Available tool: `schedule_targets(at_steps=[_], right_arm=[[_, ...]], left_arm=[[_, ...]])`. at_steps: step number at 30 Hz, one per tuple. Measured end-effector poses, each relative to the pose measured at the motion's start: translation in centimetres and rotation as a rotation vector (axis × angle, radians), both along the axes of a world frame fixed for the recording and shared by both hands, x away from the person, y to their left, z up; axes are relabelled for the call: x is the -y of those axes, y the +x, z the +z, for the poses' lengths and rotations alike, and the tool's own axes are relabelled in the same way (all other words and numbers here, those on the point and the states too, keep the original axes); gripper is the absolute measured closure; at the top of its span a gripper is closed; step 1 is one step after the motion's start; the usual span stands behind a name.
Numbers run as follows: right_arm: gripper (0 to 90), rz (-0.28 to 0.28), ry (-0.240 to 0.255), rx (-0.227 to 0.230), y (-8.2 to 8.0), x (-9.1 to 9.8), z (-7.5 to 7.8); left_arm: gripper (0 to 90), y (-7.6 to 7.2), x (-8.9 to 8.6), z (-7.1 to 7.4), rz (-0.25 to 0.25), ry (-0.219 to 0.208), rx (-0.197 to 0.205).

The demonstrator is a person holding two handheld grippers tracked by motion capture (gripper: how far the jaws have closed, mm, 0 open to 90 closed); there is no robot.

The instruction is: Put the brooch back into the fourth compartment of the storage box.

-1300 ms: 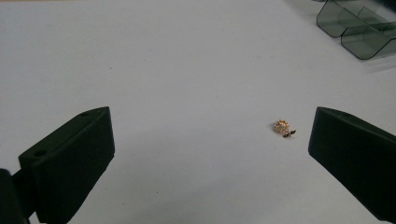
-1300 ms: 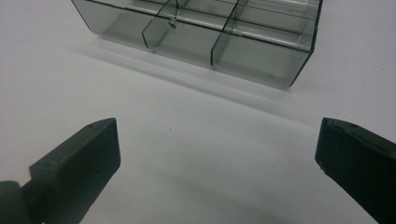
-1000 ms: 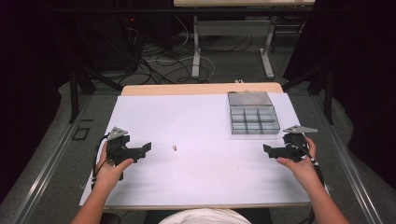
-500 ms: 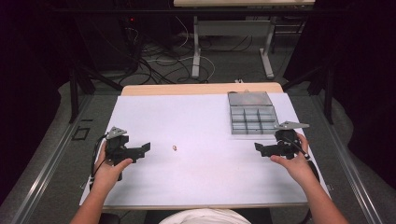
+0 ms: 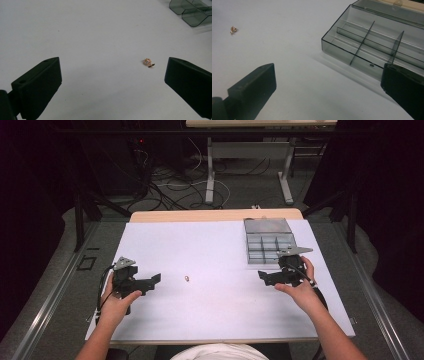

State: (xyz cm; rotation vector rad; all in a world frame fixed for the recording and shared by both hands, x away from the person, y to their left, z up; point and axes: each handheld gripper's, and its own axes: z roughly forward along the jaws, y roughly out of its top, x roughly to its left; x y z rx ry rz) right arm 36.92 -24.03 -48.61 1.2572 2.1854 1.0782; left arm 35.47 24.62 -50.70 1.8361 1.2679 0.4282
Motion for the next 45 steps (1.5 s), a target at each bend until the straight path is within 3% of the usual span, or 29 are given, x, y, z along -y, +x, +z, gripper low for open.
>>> schedule_targets(at_steps=[10,26,33,45], right_arm=[[1.0,0.034,0.016,0.002,0.6,-2.0,0.3],[7.9,0.114,-0.004,-0.008,1.8,-5.8,0.4],[14.5,0.125,-0.006,-0.014,2.2,-7.3,0.2],[16.1,0.156,-0.02,-0.011,3.0,-9.8,0.0]], left_arm=[[1.2,0.0,-0.1,-0.1,0.004,-0.005,0.004],[1.4,0.0,-0.1,-0.2,-0.001,-0.004,0.002],[1.5,0.0,-0.1,-0.2,0.003,-0.012,-0.003],[1.5,0.0,-0.1,-0.3,0.0,-0.011,-0.006]])
